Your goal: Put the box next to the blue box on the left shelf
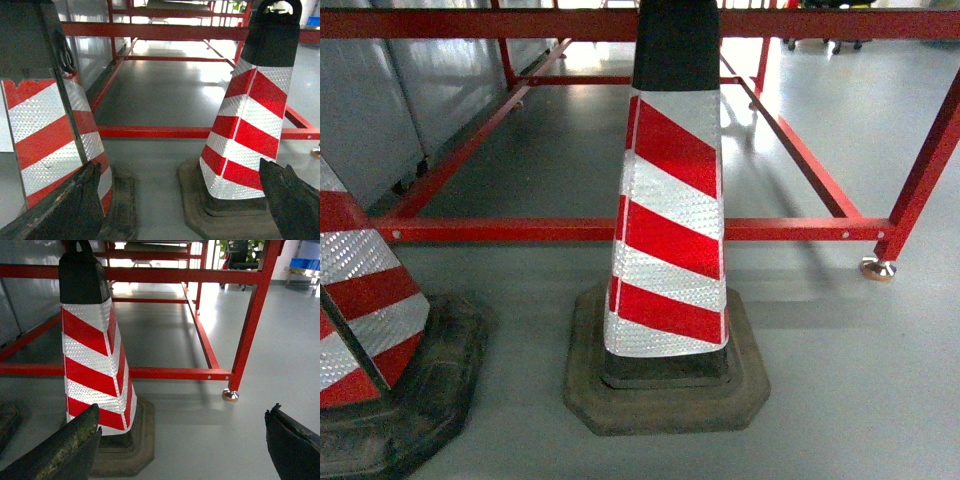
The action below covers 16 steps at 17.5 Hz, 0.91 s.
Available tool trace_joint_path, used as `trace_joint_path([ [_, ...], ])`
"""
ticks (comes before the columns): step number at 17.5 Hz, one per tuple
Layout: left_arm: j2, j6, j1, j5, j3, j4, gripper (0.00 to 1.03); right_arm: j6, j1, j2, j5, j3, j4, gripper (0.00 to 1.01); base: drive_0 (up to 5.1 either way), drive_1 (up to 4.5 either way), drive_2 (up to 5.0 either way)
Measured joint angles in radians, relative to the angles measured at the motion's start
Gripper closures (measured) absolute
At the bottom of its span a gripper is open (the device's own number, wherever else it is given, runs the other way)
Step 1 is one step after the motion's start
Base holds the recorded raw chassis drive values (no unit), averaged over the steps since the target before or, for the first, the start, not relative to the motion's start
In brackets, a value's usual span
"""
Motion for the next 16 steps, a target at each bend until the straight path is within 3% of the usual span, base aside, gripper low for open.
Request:
trace_joint_path([
  [16,0.000,0.000,0.000,0.000,0.000,-0.003,0.05,0.000,0.000,0.000,0.000,0.000,-0.002,0.03,0.0,0.00,0.0],
])
